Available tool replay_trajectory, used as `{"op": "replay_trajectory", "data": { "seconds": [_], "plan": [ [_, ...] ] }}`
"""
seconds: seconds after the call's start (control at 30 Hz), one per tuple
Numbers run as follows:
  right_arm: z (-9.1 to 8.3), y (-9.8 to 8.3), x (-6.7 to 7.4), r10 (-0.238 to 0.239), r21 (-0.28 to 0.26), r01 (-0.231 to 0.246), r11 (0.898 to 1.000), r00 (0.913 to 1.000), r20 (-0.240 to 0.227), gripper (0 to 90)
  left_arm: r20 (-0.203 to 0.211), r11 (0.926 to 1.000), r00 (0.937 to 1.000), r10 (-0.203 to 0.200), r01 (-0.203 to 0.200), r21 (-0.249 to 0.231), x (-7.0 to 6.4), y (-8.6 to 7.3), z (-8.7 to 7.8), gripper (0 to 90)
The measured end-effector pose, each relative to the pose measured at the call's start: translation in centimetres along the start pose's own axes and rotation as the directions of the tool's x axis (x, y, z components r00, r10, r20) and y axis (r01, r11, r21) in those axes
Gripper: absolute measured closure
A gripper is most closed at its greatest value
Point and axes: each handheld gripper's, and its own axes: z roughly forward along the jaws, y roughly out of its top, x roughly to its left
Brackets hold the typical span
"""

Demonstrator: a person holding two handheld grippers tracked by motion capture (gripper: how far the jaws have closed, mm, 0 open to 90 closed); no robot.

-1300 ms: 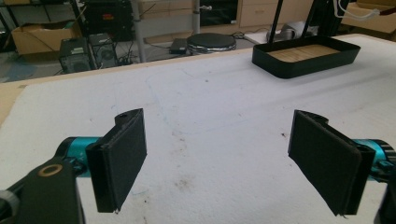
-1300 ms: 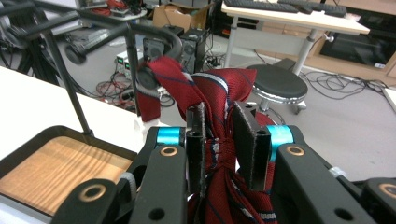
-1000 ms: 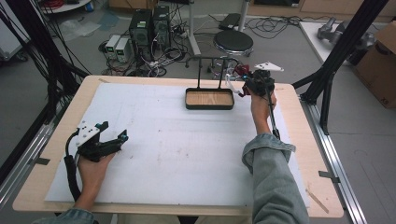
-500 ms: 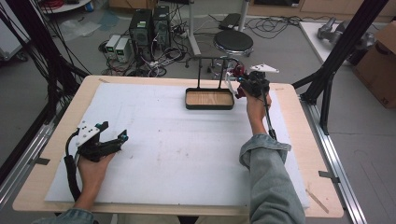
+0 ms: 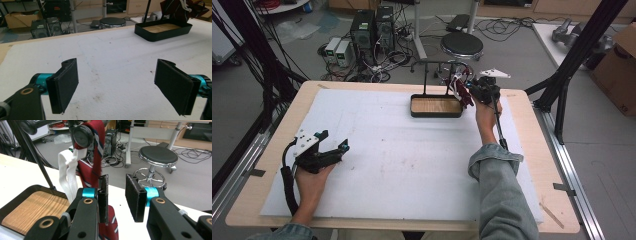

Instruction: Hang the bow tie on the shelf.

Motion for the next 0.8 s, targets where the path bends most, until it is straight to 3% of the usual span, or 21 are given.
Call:
{"op": "replay_trajectory", "data": {
  "seconds": [0.43, 0.63, 0.8],
  "plan": [
    [-1.7, 1.0, 0.2, -0.020, 0.002, 0.020, 1.000, 0.9998, -0.002, 63.7, 0.000, 1.0000, 1.0000, 0.004, -0.004, 0.001, -0.1, 0.0, 0.0, 19.5],
    [-3.0, 1.5, 0.4, 0.000, 0.012, 0.000, 1.000, 0.9997, -0.024, 54.7, 0.000, 1.0000, 1.0000, 0.009, -0.009, 0.002, -0.1, 0.0, 0.0, 19.5],
    [-4.3, 2.2, 0.9, -0.013, 0.007, 0.014, 1.000, 0.9994, -0.032, 43.9, -0.004, 1.0000, 1.0000, 0.008, -0.008, -0.005, -0.1, 0.1, -0.1, 19.5]
  ]
}}
